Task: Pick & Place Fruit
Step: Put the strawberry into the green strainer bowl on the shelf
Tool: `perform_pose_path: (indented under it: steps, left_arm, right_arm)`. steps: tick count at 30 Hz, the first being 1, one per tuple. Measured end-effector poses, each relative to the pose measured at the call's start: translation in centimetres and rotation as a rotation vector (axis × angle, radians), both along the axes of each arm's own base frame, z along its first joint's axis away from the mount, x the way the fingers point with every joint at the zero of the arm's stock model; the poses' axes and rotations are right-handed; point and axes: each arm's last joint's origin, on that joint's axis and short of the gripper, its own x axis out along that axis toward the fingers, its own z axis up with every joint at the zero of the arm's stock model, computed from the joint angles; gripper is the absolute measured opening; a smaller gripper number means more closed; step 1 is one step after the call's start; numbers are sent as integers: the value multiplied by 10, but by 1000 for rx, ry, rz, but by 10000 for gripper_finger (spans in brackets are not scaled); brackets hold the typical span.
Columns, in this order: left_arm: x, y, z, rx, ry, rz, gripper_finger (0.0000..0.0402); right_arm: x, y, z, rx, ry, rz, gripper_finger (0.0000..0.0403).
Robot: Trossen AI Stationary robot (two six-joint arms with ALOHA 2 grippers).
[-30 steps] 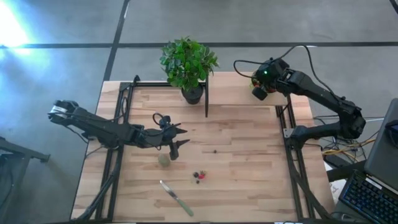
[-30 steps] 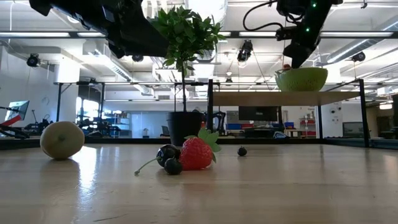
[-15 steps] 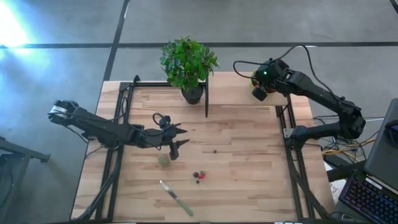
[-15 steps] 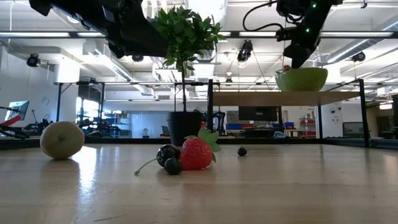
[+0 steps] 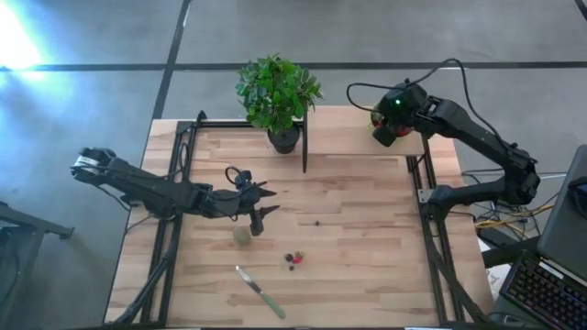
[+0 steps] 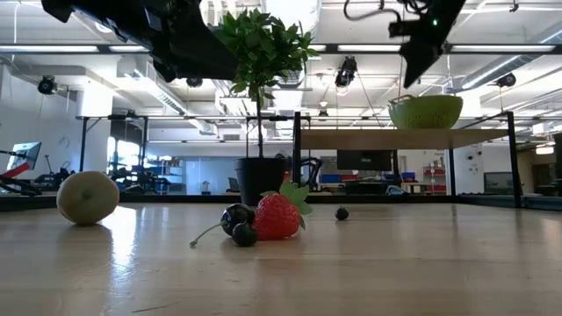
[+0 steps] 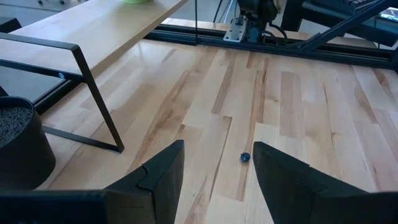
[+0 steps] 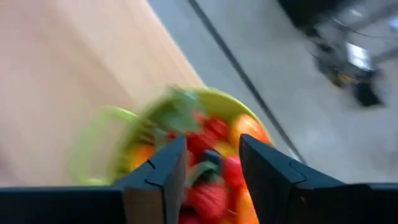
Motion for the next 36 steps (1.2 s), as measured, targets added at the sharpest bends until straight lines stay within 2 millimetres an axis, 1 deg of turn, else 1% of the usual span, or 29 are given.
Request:
perform_pose_path:
  steps: [4,7,10,14,20,24,28,30,33,36]
  left_arm:
    - [0,0,0,0,0,0,197]
    - [0,0,0,0,0,0,197]
    - [0,0,0,1,3,0,197]
    - [0,0,0,1,3,0,197]
    - [0,0,0,1,3,0,197]
    - [0,0,0,0,2,0,197]
    - [0,0,0,0,2,0,197]
    - [0,0,0,0,1,0,197]
    - [1,0,-1,-2,1,1,197]
    - [1,0,-1,-4,6,2,197]
  right_arm:
    - [8,11,16,71,-131,107,156]
    - [16,24,25,97,-195,188,153]
    - [27,43,28,110,-214,276,139]
    - [42,77,26,143,-218,427,117]
    - [62,136,15,171,-254,673,89]
    - [69,175,9,169,-332,841,78]
    - [73,209,1,152,-418,997,80]
    - [76,224,-7,136,-445,1067,86]
    - [82,241,-28,121,-420,1144,100]
    - [91,252,-48,118,-374,1180,117]
